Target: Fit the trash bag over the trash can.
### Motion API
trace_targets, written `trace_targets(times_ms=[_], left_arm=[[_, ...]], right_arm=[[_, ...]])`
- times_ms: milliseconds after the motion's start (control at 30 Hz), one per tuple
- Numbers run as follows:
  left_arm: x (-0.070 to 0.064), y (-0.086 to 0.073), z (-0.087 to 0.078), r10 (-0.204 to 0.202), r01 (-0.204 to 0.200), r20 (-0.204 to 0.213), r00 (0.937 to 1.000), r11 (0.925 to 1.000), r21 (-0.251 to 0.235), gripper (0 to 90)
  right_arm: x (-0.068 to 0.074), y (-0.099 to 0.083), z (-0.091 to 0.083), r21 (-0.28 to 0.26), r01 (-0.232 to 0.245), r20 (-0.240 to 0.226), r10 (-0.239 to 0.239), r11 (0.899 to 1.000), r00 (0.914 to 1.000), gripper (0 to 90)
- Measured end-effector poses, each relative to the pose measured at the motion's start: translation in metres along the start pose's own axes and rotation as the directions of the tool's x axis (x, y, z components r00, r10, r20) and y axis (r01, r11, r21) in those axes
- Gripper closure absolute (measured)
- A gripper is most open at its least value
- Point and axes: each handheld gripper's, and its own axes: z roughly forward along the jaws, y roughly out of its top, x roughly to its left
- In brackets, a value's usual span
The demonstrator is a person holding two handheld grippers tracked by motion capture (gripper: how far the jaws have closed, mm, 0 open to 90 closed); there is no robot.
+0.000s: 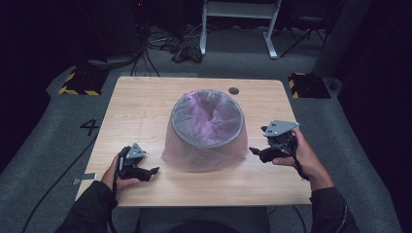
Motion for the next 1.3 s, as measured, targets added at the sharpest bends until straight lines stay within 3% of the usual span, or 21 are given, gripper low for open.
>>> trace_targets(times_ms=[400,1300], left_arm=[[0.000,0.000,0.000,0.000,0.000,0.000,1.0000,1.0000,0.000,14.7],[0.000,0.000,0.000,0.000,0.000,0.000,1.0000,1.0000,0.000,14.6]], right_arm=[[-0.002,-0.021,0.008,0.058,-0.035,0.013,0.035,0.998,0.9993,16.2],[0.003,-0.074,0.029,0.174,-0.043,0.034,0.038,0.984,0.9987,16.4]])
